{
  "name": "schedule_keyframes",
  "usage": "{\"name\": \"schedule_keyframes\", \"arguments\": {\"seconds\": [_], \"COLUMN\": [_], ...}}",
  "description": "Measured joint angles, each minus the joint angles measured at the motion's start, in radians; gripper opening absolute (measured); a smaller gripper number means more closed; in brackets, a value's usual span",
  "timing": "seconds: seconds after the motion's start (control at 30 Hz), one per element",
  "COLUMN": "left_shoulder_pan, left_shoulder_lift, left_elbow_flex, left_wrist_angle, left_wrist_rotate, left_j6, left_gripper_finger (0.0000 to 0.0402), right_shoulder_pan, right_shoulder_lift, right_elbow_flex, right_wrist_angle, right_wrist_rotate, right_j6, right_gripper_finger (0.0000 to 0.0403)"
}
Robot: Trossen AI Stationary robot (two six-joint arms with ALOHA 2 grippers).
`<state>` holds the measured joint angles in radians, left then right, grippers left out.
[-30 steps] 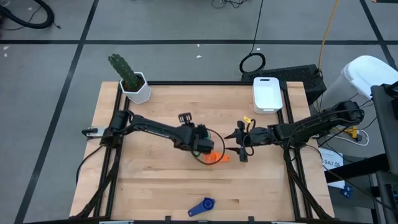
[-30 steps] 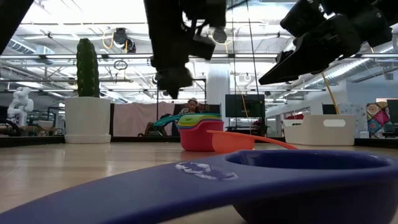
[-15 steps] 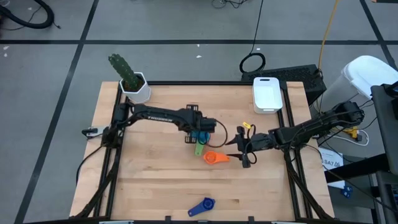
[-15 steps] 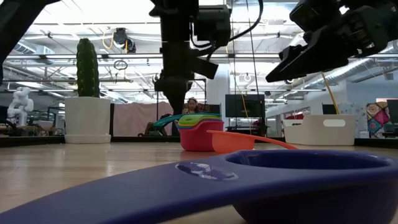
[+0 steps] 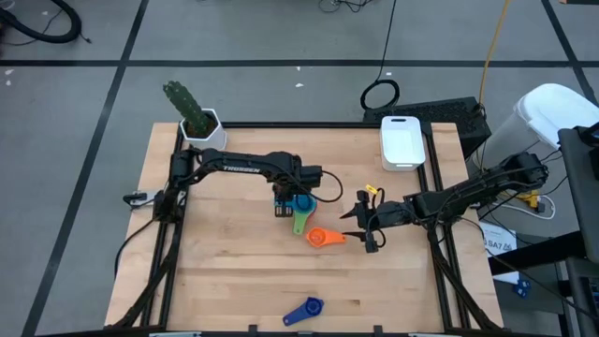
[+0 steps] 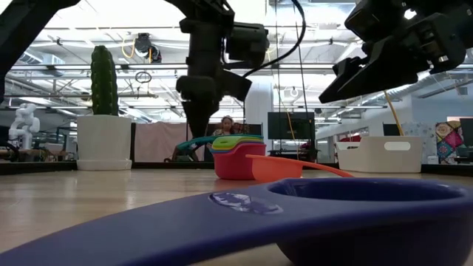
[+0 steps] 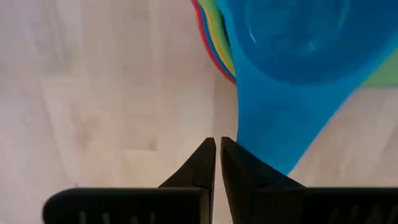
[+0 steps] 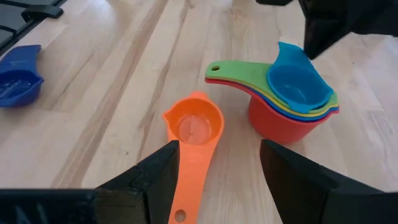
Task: Nest measuring cups in basket
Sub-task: Stack the light blue measuring cup on top of the green measuring cup
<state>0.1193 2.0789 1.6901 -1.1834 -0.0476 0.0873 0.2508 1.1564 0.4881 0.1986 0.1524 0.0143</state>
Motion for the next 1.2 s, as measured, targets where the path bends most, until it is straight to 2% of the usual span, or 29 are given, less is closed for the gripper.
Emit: {"name": "schedule_keyframes", "arguments": {"seconds": [0.1,0.17,0.3,0.37,0.43,0.73,0.9,1.2], "left_shoulder_pan": [-0.004,-0.009,-0.033,-0.053,-0.069,-0.073,-0.069,-0.145], "left_shoulder_lift": [0.000,0.000,0.000,-0.001,-0.001,-0.002,-0.002,-0.002], "left_elbow_flex": [0.000,0.000,0.000,0.000,0.004,0.038,0.038,0.038], "left_wrist_angle": [-0.040,-0.053,-0.017,0.018,0.009,-0.049,-0.043,0.022], "left_wrist_rotate": [0.044,0.110,0.370,0.431,0.414,0.178,0.177,0.195], "left_j6": [-0.033,-0.059,-0.074,-0.072,-0.083,-0.130,-0.195,-0.281], "left_gripper_finger": [0.0030,0.0030,0.0030,0.0030,0.0030,0.0030,0.0030,0.0030], "right_shoulder_pan": [0.000,0.000,0.000,0.000,0.000,0.000,0.000,0.000], "right_shoulder_lift": [0.000,0.000,0.000,0.000,0.000,0.000,0.000,0.000], "right_elbow_flex": [0.000,0.000,0.000,0.000,0.000,0.000,0.000,0.000], "right_wrist_angle": [0.001,0.000,0.007,0.007,0.007,0.007,0.002,-0.001], "right_wrist_rotate": [0.000,0.001,0.001,0.002,0.002,0.002,0.001,0.000], "right_j6": [0.000,0.000,0.000,0.000,0.000,0.003,0.024,0.019], "right_gripper_finger": [0.0215,0.0215,0.0215,0.0215,0.0215,0.0215,0.0215,0.0215]}}
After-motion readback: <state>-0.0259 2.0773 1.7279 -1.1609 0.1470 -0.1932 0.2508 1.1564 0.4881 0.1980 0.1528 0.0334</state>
